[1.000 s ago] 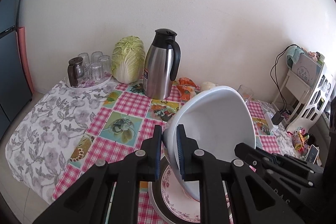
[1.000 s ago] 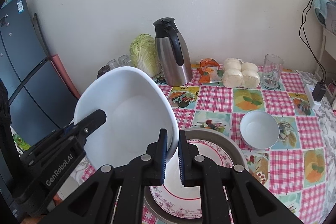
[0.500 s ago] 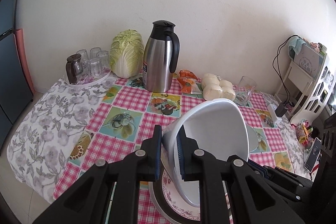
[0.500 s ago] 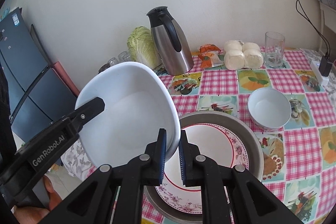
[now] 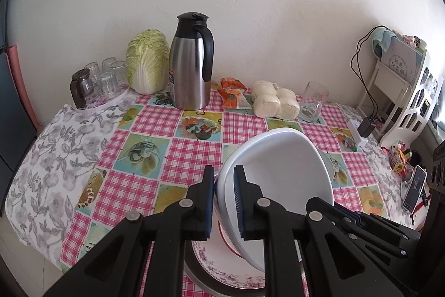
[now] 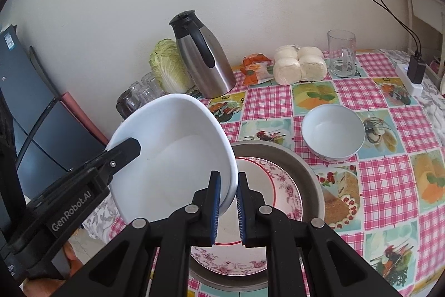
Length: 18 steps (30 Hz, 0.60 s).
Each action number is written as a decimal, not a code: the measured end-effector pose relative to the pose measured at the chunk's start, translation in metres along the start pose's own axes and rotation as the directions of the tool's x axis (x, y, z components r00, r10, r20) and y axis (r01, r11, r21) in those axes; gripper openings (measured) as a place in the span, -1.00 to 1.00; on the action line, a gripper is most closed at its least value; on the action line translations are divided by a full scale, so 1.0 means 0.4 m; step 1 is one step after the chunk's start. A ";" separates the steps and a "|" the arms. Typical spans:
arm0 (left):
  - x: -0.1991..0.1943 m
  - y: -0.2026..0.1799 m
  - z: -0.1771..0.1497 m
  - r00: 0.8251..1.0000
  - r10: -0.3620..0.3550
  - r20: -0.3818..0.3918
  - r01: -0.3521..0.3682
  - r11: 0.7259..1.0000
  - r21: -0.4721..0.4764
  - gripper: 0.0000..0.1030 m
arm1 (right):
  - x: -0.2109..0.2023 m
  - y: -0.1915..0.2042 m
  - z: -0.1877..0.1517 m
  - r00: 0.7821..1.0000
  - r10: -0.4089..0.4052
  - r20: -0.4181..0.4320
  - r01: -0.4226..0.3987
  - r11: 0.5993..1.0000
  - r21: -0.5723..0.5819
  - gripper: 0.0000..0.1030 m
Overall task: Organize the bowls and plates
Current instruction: 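Lower the square bowl into the red-rimmed bowl with both tools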
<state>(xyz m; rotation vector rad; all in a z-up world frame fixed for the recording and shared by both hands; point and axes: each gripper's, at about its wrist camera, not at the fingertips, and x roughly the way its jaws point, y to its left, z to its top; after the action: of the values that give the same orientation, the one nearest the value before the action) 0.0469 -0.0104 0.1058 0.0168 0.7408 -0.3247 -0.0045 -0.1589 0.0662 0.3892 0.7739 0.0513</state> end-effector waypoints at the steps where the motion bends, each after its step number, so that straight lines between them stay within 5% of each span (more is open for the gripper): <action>1: 0.004 -0.003 -0.002 1.000 0.000 -0.004 0.000 1.000 0.002 -0.73 | 0.001 -0.005 -0.001 1.000 -0.004 -0.003 0.004 1.000 0.000 -0.76; 18: 0.078 -0.049 -0.034 0.995 0.031 -0.097 -0.026 0.998 0.055 -0.73 | 0.044 -0.068 -0.011 0.997 -0.047 -0.061 0.050 0.998 0.046 -0.76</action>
<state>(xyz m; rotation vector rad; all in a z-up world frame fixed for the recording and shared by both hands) 0.0537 -0.0360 0.0769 0.0945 0.8284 -0.3184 0.0025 -0.1796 0.0419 0.4149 0.8446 -0.0005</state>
